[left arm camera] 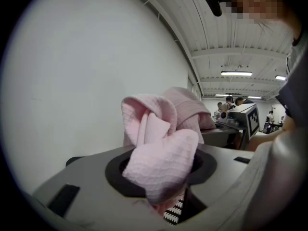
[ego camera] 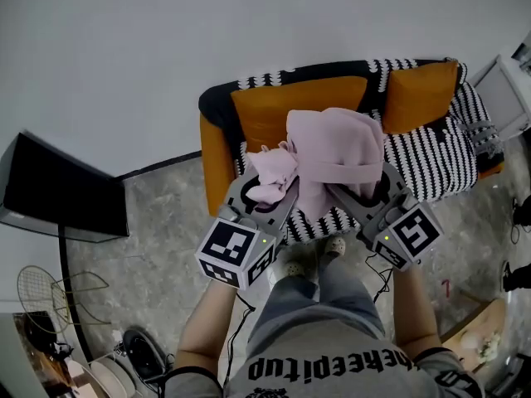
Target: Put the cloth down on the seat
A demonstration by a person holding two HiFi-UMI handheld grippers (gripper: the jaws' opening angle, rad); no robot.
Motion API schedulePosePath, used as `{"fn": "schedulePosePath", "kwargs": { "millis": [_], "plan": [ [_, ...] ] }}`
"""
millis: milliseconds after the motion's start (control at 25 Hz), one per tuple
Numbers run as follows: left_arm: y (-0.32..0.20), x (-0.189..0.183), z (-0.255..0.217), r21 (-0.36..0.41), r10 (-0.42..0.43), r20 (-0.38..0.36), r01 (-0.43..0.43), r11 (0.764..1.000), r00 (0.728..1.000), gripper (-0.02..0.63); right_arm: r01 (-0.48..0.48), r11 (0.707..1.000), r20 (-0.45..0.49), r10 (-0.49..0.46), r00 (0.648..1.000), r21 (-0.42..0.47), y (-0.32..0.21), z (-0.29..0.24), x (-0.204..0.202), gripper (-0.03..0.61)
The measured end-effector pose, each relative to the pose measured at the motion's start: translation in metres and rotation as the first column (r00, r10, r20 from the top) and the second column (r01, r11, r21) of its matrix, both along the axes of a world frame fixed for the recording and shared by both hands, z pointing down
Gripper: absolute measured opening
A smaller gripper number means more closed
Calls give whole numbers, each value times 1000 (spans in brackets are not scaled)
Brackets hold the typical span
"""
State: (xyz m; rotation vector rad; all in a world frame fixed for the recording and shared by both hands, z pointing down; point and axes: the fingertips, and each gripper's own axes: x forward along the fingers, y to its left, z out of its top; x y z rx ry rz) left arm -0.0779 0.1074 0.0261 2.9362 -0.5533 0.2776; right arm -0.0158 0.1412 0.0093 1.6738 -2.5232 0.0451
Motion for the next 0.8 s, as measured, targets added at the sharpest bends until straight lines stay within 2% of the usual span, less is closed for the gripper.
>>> {"fn": "schedulePosePath", "kwargs": {
  "millis": [280,800],
  "plan": [
    [-20,15,7,-12,-38,18,38,999,999,195,37,999,11,-37,999,-14,-23,7,16,215],
    [-76,34,27,-56,-188,47,191,980,981,195,183,981,21,-182,983,-61,-90,27,40,215]
  ]
}}
